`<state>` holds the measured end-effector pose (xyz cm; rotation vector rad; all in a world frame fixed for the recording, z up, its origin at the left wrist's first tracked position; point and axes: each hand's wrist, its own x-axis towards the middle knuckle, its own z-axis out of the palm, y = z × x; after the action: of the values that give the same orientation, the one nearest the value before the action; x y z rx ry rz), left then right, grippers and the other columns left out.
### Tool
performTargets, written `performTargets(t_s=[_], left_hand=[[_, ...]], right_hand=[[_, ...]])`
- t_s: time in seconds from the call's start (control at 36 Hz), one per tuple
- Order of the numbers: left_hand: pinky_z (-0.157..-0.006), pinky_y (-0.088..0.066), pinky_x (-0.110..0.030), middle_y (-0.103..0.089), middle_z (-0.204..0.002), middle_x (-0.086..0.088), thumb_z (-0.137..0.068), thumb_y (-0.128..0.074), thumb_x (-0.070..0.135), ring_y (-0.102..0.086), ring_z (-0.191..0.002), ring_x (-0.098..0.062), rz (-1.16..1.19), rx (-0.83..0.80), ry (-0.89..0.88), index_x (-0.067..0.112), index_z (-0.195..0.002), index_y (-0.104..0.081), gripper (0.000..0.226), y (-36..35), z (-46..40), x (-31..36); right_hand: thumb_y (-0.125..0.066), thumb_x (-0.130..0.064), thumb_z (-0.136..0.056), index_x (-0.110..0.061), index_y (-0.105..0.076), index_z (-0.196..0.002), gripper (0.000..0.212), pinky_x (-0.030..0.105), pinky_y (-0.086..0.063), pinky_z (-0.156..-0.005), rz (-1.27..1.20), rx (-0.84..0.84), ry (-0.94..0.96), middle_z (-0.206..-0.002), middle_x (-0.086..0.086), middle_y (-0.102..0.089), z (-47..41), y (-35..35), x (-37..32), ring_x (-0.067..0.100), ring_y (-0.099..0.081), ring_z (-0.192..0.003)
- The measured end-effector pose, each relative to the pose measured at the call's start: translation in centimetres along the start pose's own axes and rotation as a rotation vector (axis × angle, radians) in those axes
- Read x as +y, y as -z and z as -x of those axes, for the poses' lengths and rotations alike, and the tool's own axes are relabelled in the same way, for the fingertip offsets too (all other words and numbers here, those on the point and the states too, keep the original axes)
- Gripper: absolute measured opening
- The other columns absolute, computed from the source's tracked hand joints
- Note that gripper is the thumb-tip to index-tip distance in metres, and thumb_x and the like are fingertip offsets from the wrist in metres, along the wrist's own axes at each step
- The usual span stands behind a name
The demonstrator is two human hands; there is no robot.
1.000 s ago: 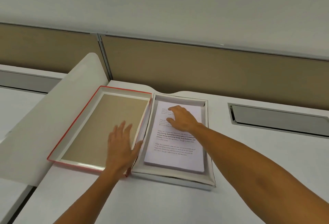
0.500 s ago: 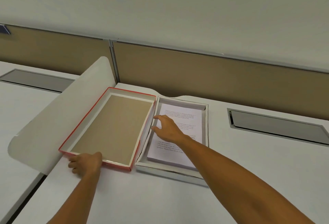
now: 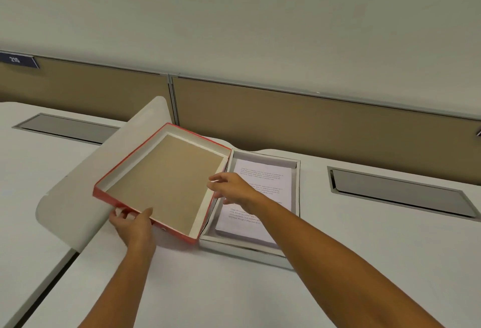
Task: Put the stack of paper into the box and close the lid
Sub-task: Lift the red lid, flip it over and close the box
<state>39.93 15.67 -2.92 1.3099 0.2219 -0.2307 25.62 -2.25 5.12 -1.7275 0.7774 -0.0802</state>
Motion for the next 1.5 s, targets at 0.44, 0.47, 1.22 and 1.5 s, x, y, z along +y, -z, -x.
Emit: performTargets(t_s=[0.44, 0.47, 1.22, 1.5], left_hand=[[-0.070, -0.057, -0.016, -0.059, -0.115, 0.011, -0.076, -0.079, -0.003, -0.065, -0.092, -0.001, -0.177, -0.499, -0.490, 0.031, -0.130, -0.041, 0.074, -2.7, 8.1, 1.8], [-0.075, -0.059, -0.019, -0.058, -0.120, 0.004, -0.077, -0.079, -0.003, -0.065, -0.098, -0.007, -0.218, -0.525, -0.502, 0.030, -0.131, -0.040, 0.075, -2.8, 8.7, 1.6], [-0.063, -0.044, -0.034, -0.064, -0.081, -0.017, -0.094, -0.051, 0.055, -0.056, -0.067, -0.025, -1.012, -0.586, 0.041, -0.001, -0.083, -0.065, 0.058, -5.7, 4.0, -4.1], [-0.080, -0.051, -0.039, -0.065, -0.115, -0.013, -0.096, -0.055, 0.041, -0.062, -0.098, -0.030, -1.063, -0.644, -0.042, 0.005, -0.122, -0.059, 0.045, -9.0, 4.6, -4.5]], right_hand=[[-0.046, -0.055, -0.100, -0.011, -0.052, -0.140, 0.060, 0.031, -0.057, -0.076, -0.389, 0.098, 0.062, -0.126, 0.002, -0.060, 3.7, -1.2, -5.2, 0.018, -0.070, -0.099], [-0.045, -0.056, -0.099, -0.013, -0.056, -0.134, 0.057, 0.032, -0.057, -0.073, -0.464, 0.122, 0.057, -0.122, 0.002, -0.063, 3.9, -1.0, -5.5, 0.019, -0.070, -0.096], [-0.069, -0.026, -0.091, -0.024, -0.046, -0.134, 0.049, 0.049, -0.057, -0.094, -0.595, 0.597, -0.177, -0.121, 0.005, -0.065, 8.4, 6.9, 4.1, 0.029, -0.068, -0.104], [-0.053, -0.019, -0.096, -0.021, -0.048, -0.139, 0.044, 0.038, -0.060, -0.079, -0.473, 0.620, -0.225, -0.115, 0.003, -0.067, 8.8, 8.3, 8.5, 0.025, -0.068, -0.100]])
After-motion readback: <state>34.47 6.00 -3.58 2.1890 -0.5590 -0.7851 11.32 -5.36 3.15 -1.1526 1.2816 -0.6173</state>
